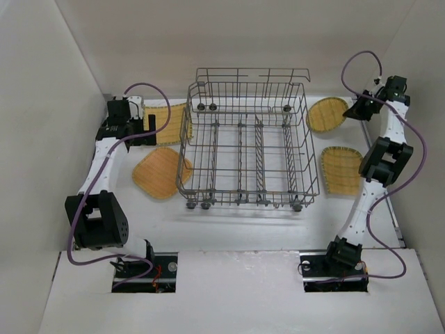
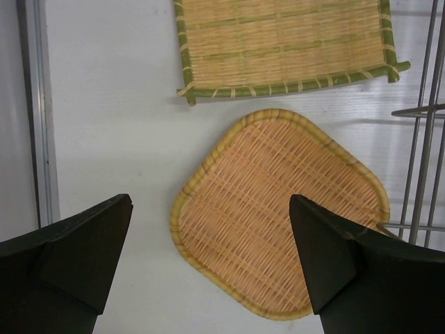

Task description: Load the plates into the dish rack

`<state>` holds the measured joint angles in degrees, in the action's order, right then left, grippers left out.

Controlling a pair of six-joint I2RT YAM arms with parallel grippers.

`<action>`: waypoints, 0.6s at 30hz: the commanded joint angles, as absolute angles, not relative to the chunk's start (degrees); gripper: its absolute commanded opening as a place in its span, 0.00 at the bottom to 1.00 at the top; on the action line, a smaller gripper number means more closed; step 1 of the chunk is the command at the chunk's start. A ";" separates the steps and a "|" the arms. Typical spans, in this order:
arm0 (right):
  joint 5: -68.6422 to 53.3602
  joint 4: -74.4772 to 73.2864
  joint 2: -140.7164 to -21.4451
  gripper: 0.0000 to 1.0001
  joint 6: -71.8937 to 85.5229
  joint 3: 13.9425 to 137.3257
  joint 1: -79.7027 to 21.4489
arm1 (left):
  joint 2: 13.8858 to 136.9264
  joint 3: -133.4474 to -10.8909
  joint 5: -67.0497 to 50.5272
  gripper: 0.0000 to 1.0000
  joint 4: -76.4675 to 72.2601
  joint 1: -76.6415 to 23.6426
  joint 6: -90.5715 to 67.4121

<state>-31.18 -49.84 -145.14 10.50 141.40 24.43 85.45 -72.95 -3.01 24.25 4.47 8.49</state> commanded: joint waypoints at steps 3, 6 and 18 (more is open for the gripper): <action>-24.62 -44.39 -132.82 0.00 6.25 136.25 22.38 | 83.06 -70.23 -3.69 0.98 21.36 4.09 8.09; -20.93 -39.92 -125.53 0.00 2.65 128.26 20.97 | 82.97 -69.26 -3.78 0.98 20.66 4.09 7.30; -12.22 -23.04 -94.51 0.00 -8.77 104.52 17.89 | 79.72 -62.14 -4.48 0.98 17.14 3.39 5.27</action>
